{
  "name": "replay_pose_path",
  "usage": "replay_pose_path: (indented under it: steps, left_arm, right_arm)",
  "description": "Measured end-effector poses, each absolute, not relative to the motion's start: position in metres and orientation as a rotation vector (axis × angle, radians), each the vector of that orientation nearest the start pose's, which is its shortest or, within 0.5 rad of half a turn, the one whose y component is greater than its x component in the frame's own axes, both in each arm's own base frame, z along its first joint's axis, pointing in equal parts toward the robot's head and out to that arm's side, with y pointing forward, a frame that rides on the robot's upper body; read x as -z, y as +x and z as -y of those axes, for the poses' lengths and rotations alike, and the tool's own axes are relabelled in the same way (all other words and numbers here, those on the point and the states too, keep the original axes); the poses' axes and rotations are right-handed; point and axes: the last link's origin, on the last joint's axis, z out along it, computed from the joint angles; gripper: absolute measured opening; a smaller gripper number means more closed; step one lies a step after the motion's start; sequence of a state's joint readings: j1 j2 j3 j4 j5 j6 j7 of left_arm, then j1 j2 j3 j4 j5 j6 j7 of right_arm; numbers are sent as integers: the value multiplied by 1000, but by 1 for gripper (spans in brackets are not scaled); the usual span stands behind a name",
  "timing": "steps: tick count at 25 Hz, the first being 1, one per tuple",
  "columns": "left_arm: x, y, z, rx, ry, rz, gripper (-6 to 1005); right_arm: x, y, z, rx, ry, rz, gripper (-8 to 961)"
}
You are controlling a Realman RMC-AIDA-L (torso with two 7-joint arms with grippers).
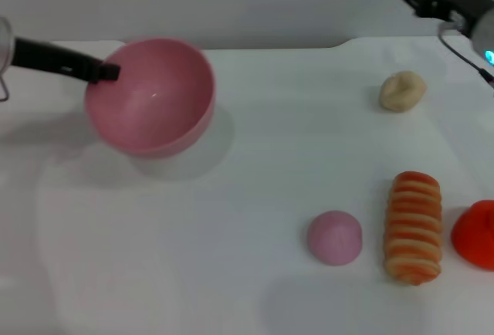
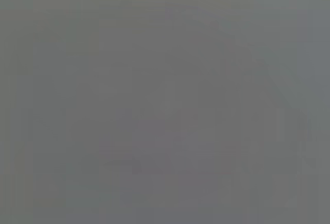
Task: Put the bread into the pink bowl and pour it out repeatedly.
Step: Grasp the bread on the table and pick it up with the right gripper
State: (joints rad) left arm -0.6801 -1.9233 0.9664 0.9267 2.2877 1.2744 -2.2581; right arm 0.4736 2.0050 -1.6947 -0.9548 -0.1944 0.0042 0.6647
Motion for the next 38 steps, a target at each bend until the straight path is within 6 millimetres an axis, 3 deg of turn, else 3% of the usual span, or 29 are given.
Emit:
replay_pose_path:
  steps: [3,5,11,16,22,27,31,38]
  left_arm:
    - [-75,-242,-420,84,-2399,1065,47]
    - [-73,-258,-410,10,-2415,1040,47]
    - [-65,-263,-403,-53,-2458,1013,47]
    - [-60,-263,-402,-73,-2474,989,48]
    - [-56,-258,-405,-58,-2470,986,48]
    - [-54,-254,-407,-45,-2471,984,48]
    - [-50,-247,-410,-32,-2481,975,48]
    - [-46,-244,-410,-32,-2493,970,48]
  right_arm:
    - [-3,205,-438,-377,-1811,-794,567]
    - [4,195,-439,-378,-1839,-824,567]
    - [19,170,-440,-343,-2012,-899,567]
    - [2,158,-436,-264,-2186,-939,568]
    - [-37,143,-423,-50,-2358,-1000,568]
    - [-51,138,-403,218,-2461,-1026,568]
    - [-49,143,-390,375,-2483,-1040,567]
    - [-32,151,-370,415,-2553,-1048,568]
